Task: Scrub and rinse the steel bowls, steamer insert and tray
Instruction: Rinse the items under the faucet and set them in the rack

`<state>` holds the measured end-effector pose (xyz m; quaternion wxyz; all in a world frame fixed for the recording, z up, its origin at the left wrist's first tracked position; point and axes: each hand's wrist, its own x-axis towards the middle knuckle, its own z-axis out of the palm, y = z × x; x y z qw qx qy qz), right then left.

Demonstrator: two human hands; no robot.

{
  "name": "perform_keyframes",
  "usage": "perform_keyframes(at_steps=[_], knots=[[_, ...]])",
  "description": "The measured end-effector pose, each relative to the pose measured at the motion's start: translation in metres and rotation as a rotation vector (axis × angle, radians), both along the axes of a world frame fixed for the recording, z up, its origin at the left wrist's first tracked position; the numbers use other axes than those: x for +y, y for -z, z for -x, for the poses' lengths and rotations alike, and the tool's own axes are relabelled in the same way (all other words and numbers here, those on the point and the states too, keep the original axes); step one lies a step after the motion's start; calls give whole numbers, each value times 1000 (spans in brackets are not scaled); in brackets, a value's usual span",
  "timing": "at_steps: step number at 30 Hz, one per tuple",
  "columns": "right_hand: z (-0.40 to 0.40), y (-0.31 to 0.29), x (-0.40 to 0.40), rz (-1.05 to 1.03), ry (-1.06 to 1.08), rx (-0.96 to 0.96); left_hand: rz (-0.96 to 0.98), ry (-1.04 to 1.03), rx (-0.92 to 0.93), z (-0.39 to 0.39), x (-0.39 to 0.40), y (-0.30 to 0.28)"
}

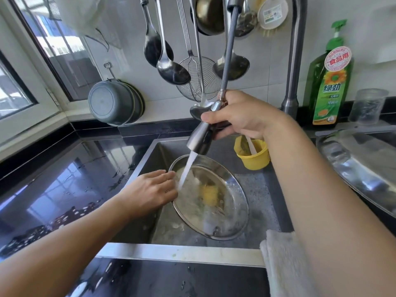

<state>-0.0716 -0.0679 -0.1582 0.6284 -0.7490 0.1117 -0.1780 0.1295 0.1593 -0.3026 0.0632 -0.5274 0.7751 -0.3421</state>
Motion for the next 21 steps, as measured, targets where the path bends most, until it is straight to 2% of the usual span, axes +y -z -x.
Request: perform_keyframes(at_steps=[6, 10, 12, 15, 16, 18, 21], knots=[[28, -9, -18, 164, 79, 184, -38, -34, -21, -2, -3, -16], [30, -9, -31, 326, 256, 295, -34, -17, -40, 6, -3, -30], [23, -4, -33, 377, 349, 307, -38, -6, -25, 12, -3, -36], [9, 3, -28, 566, 516, 291, -40, 6, -10, 19, -2, -40], [4, 8, -24, 572, 551, 238, -34, 12, -3, 22, -2, -41], [-9, 17, -17, 442, 541, 104, -20, 22, 15, 28, -1, -44], [-22, 24, -6, 222, 408, -52, -18, 12, 28, 34, -4, -47]])
